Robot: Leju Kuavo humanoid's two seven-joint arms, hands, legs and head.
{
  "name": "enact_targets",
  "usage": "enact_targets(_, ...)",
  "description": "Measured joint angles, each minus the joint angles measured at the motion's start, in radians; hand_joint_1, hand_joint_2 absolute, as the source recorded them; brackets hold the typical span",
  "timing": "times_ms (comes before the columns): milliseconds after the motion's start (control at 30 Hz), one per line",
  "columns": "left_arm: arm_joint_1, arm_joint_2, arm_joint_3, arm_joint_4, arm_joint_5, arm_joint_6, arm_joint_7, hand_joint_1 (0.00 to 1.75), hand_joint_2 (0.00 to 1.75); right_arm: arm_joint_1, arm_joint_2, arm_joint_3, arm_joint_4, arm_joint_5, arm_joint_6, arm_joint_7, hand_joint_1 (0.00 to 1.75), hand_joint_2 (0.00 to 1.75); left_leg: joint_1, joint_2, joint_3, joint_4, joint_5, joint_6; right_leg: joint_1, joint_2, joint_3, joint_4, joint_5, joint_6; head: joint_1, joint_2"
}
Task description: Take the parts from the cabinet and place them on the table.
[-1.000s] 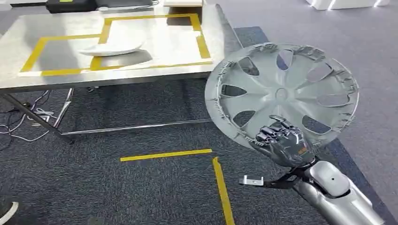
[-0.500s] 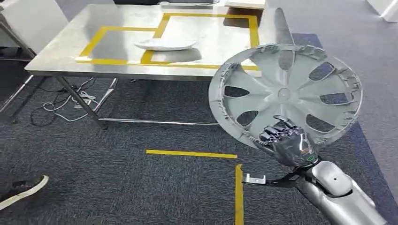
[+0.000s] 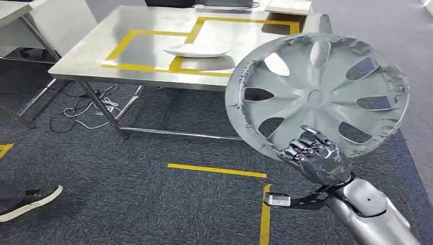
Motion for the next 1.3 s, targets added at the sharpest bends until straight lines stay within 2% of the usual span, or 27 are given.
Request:
enact_targets(33,0.000,0.000,0.000,0.000,-0.001,-0.003,0.006,0.00,1.75,0.003,0.006,-0.014,-0.009,0.006,0.000,-0.005,1.75,1.75,-0.001,-0.001,-0.004,0.002,-0.001,0.001,0.000,-0.002,0.001,-0.004,0.001,0.005,0.002,0.000)
enact_targets(100,0.003,0.000,0.003,0.000,-0.001,-0.006,0.008,0.00,1.75,0.010,0.024,-0.033,-0.028,0.013,0.000,-0.015,1.75,1.75,0.001,-0.003,0.003,-0.006,-0.005,0.015,-0.001,-0.005,0.011,-0.014,-0.005,0.021,0.001,0.000)
enact_targets(133,0.004,-0.002,0.005,0.000,-0.001,-0.008,0.007,0.00,1.75,0.012,0.027,-0.043,-0.035,0.016,0.000,-0.016,1.75,1.75,0.006,-0.003,0.012,-0.013,-0.002,0.020,-0.004,-0.001,0.004,-0.004,-0.012,0.025,0.003,0.000)
enact_targets(167,0.002,-0.001,0.006,0.000,-0.002,-0.008,0.005,0.00,1.75,0.012,0.030,-0.053,-0.039,0.018,0.000,-0.016,1.75,1.75,0.006,-0.005,0.016,-0.014,-0.007,0.028,-0.002,0.005,-0.016,0.036,-0.033,0.024,0.005,0.000)
enact_targets(200,0.000,0.001,0.008,0.000,-0.002,-0.008,0.005,0.00,1.75,0.013,0.032,-0.063,-0.041,0.022,0.000,-0.016,1.75,1.75,0.005,-0.006,0.017,-0.014,-0.009,0.033,-0.002,0.009,-0.053,0.106,-0.063,0.023,0.008,0.000)
enact_targets(267,0.000,0.002,0.008,0.000,-0.002,-0.011,0.005,0.00,1.75,0.026,0.037,-0.077,-0.041,0.029,0.000,-0.016,1.75,1.75,0.000,-0.008,0.023,-0.013,-0.016,0.039,0.000,0.014,-0.150,0.268,-0.117,0.024,0.008,0.000)
enact_targets(300,0.002,0.002,0.008,0.000,-0.002,-0.011,0.005,0.00,1.75,0.035,0.040,-0.081,-0.042,0.030,0.000,-0.016,1.75,1.75,-0.002,-0.010,0.029,-0.013,-0.021,0.039,0.000,0.014,-0.183,0.311,-0.112,0.023,0.009,0.000)
enact_targets(333,0.003,0.002,0.009,0.000,-0.002,-0.011,0.005,0.00,1.75,0.042,0.043,-0.084,-0.042,0.030,0.000,-0.016,1.75,1.75,-0.003,-0.011,0.038,-0.013,-0.027,0.039,0.000,0.014,-0.187,0.295,-0.079,0.022,0.008,0.000)
enact_targets(367,0.003,0.002,0.010,0.000,-0.003,-0.011,0.005,0.00,1.75,0.044,0.044,-0.088,-0.044,0.030,0.000,-0.018,1.75,1.75,-0.004,-0.013,0.049,-0.013,-0.035,0.038,0.001,0.014,-0.168,0.237,-0.027,0.019,0.009,0.000)
enact_targets(433,0.002,0.002,0.011,0.000,-0.006,-0.011,0.005,0.00,1.75,0.044,0.046,-0.094,-0.045,0.027,0.000,-0.020,1.75,1.75,-0.005,-0.015,0.072,-0.013,-0.051,0.035,0.001,0.015,-0.098,0.064,0.081,0.010,0.009,0.000)
enact_targets(500,-0.001,0.001,0.015,0.000,-0.007,-0.011,0.008,0.00,1.75,0.045,0.049,-0.102,-0.050,0.023,0.000,-0.028,1.75,1.75,-0.010,-0.018,0.072,-0.007,-0.063,0.024,0.008,0.016,-0.055,-0.002,0.050,0.003,0.010,0.000)
enact_targets(600,0.000,0.000,0.015,0.000,-0.010,-0.011,0.009,0.00,1.75,0.051,0.054,-0.112,-0.058,0.020,0.000,-0.031,1.75,1.75,-0.007,-0.016,0.078,-0.015,-0.070,0.009,0.010,0.019,-0.054,0.002,0.041,-0.010,0.005,0.000)
enact_targets(667,-0.003,0.003,0.016,0.000,-0.012,-0.011,0.009,0.00,1.75,0.056,0.059,-0.116,-0.067,0.018,0.000,-0.031,1.75,1.75,-0.007,-0.012,0.068,0.028,-0.088,-0.004,0.000,0.015,-0.025,-0.009,0.031,-0.023,0.001,0.000)
enact_targets(700,-0.004,0.003,0.016,0.000,-0.013,-0.011,0.009,0.00,1.75,0.055,0.059,-0.117,-0.067,0.018,0.000,-0.031,1.75,1.75,-0.003,-0.010,0.035,0.093,-0.110,-0.010,-0.001,0.012,-0.017,-0.009,0.024,-0.028,0.001,0.000)
enact_targets(767,-0.001,0.003,0.016,0.000,-0.013,-0.011,0.009,0.00,1.75,0.059,0.062,-0.122,-0.067,0.019,0.000,-0.031,1.75,1.75,0.005,-0.008,-0.063,0.255,-0.158,-0.020,-0.001,0.011,0.003,-0.009,0.005,-0.027,0.002,0.000)
enact_targets(800,0.002,0.003,0.016,0.000,-0.013,-0.011,0.009,0.00,1.75,0.062,0.063,-0.123,-0.067,0.019,0.000,-0.031,1.75,1.75,0.008,-0.008,-0.100,0.302,-0.159,-0.023,-0.001,0.012,0.015,-0.009,-0.004,-0.026,0.000,0.000)
enact_targets(833,0.005,0.004,0.016,0.000,-0.013,-0.011,0.009,0.00,1.75,0.064,0.064,-0.123,-0.067,0.019,0.000,-0.031,1.75,1.75,0.009,-0.008,-0.116,0.304,-0.137,-0.024,-0.002,0.014,0.028,-0.009,-0.014,-0.025,0.001,0.000)
enact_targets(867,0.006,0.005,0.017,0.000,-0.013,-0.011,0.009,0.00,1.75,0.066,0.065,-0.123,-0.067,0.019,0.000,-0.031,1.75,1.75,0.010,-0.008,-0.113,0.260,-0.081,-0.024,-0.003,0.016,0.049,-0.009,-0.029,-0.020,0.001,0.000)
enact_targets(933,0.005,0.006,0.018,0.000,-0.013,-0.011,0.009,0.00,1.75,0.066,0.066,-0.123,-0.068,0.019,0.000,-0.031,1.75,1.75,0.009,-0.006,-0.072,0.105,0.047,-0.019,-0.007,0.016,0.086,-0.009,-0.056,-0.012,0.001,0.000)
enact_targets(967,0.006,0.006,0.019,0.000,-0.013,-0.011,0.009,0.00,1.75,0.066,0.067,-0.124,-0.069,0.019,0.000,-0.031,1.75,1.75,0.005,-0.005,-0.054,0.072,0.054,-0.016,-0.009,0.014,0.089,-0.016,-0.070,-0.007,0.003,0.000)
enact_targets(1000,0.005,0.005,0.021,0.003,-0.013,-0.011,0.009,0.00,1.75,0.061,0.067,-0.125,-0.069,0.020,0.000,-0.031,1.75,1.75,-0.003,-0.003,-0.053,0.069,0.048,-0.012,-0.002,0.015,0.095,-0.020,-0.076,0.002,-0.001,0.000)
enact_targets(1033,0.004,0.005,0.022,0.002,-0.014,-0.010,0.009,0.00,1.75,0.062,0.067,-0.125,-0.071,0.022,0.000,-0.033,1.75,1.75,-0.003,-0.002,-0.028,0.026,0.015,0.001,-0.003,0.015,0.095,-0.028,-0.076,0.009,-0.003,0.000)
enact_targets(1067,0.002,0.005,0.022,0.003,-0.014,-0.010,0.010,0.00,1.75,0.061,0.067,-0.126,-0.073,0.022,0.000,-0.033,1.75,1.75,-0.003,-0.004,-0.026,0.018,0.005,0.008,-0.002,0.013,0.106,-0.033,-0.073,0.012,0.002,0.000)
enact_targets(1133,0.007,0.005,0.023,0.003,-0.014,-0.008,0.010,0.00,1.75,0.063,0.069,-0.128,-0.076,0.021,0.000,-0.034,1.75,1.75,-0.001,-0.007,-0.006,-0.005,-0.002,0.023,-0.005,0.013,0.107,-0.022,-0.054,0.030,-0.002,0.000)
enact_targets(1200,0.008,0.006,0.024,0.003,-0.019,-0.006,0.010,0.00,1.75,0.060,0.069,-0.130,-0.076,0.022,0.000,-0.034,1.75,1.75,0.001,-0.010,0.024,-0.023,-0.013,0.038,-0.004,0.016,0.034,0.096,-0.045,0.025,0.008,0.000)
enact_targets(1267,0.007,0.005,0.024,0.003,-0.021,-0.006,0.010,0.00,1.75,0.065,0.069,-0.130,-0.075,0.024,0.000,-0.034,1.75,1.75,-0.001,-0.011,0.045,-0.029,-0.029,0.045,0.001,0.017,-0.071,0.235,-0.103,0.021,0.010,0.000)
enact_targets(1300,0.008,0.005,0.024,0.003,-0.022,-0.005,0.010,0.00,1.75,0.069,0.069,-0.130,-0.075,0.024,0.000,-0.035,1.75,1.75,-0.002,-0.013,0.056,-0.029,-0.040,0.046,0.003,0.018,-0.112,0.275,-0.134,0.020,0.010,0.000)
